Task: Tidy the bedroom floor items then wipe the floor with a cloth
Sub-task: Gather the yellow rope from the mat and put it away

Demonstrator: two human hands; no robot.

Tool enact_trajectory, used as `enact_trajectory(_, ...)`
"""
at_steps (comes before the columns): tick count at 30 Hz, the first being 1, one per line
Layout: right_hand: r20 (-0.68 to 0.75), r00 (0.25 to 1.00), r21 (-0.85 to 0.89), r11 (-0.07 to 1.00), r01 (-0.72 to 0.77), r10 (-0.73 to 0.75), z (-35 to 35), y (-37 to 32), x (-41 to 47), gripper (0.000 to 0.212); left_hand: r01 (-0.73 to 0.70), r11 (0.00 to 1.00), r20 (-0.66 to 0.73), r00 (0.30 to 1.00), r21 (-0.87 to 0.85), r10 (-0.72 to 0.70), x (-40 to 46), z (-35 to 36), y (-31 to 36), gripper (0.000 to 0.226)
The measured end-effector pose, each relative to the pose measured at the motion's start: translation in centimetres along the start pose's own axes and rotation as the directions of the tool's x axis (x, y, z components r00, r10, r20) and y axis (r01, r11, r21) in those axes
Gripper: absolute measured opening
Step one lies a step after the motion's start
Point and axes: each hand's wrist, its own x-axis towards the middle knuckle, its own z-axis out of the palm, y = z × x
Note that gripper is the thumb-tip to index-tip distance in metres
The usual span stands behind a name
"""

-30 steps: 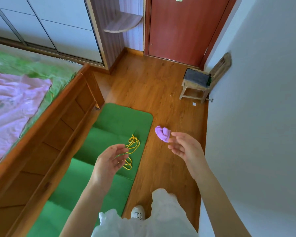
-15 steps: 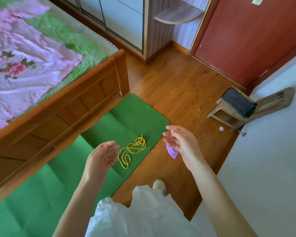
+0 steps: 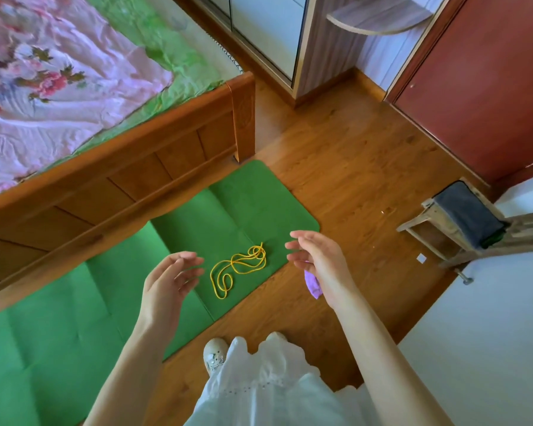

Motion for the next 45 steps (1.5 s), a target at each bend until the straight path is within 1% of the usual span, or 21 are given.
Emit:
enact_trajectory(12,0.006,1.000,0.081,0.997,0.000,-0.001,1.6,7.1,8.5,0.019,0.024,0.998,-0.001,1.000,0.063,-0.023,8.6,-1.0,-8.1,0.027)
enact_trajectory(18,0.020,0.999,0.078,0.997,0.028,-0.030,2.9,11.3,14.2,0.020,-0.040,0.988,0.016,0.999,0.152,0.038,14.5,-1.8,-12.5,0.027)
enact_trajectory(26,0.065,0.996,0.073,0.995,0.063,-0.067,3.9,18.8,22.3,0.018,-0.049,0.994,0.053,0.998,0.098,0.044,23.3,-3.1,-19.4,0.027)
enact_trajectory(34,0.082,0.997,-0.077,0.997,0.013,-0.007,4.6,29.2,31.9,0.015,-0.001,0.998,0.081,0.997,0.061,-0.004,31.6,-4.4,-29.3,0.026)
enact_trajectory(41,0.110,0.994,-0.141,0.989,0.043,-0.027,4.4,37.2,39.1,0.015,0.004,0.997,0.090,0.996,0.071,-0.011,38.4,-5.3,-38.1,0.025)
enact_trajectory(45,0.173,0.983,-0.154,0.984,0.085,-0.058,4.2,41.4,42.9,0.014,-0.018,0.993,0.099,0.995,0.119,0.006,42.1,-5.5,-42.5,0.023)
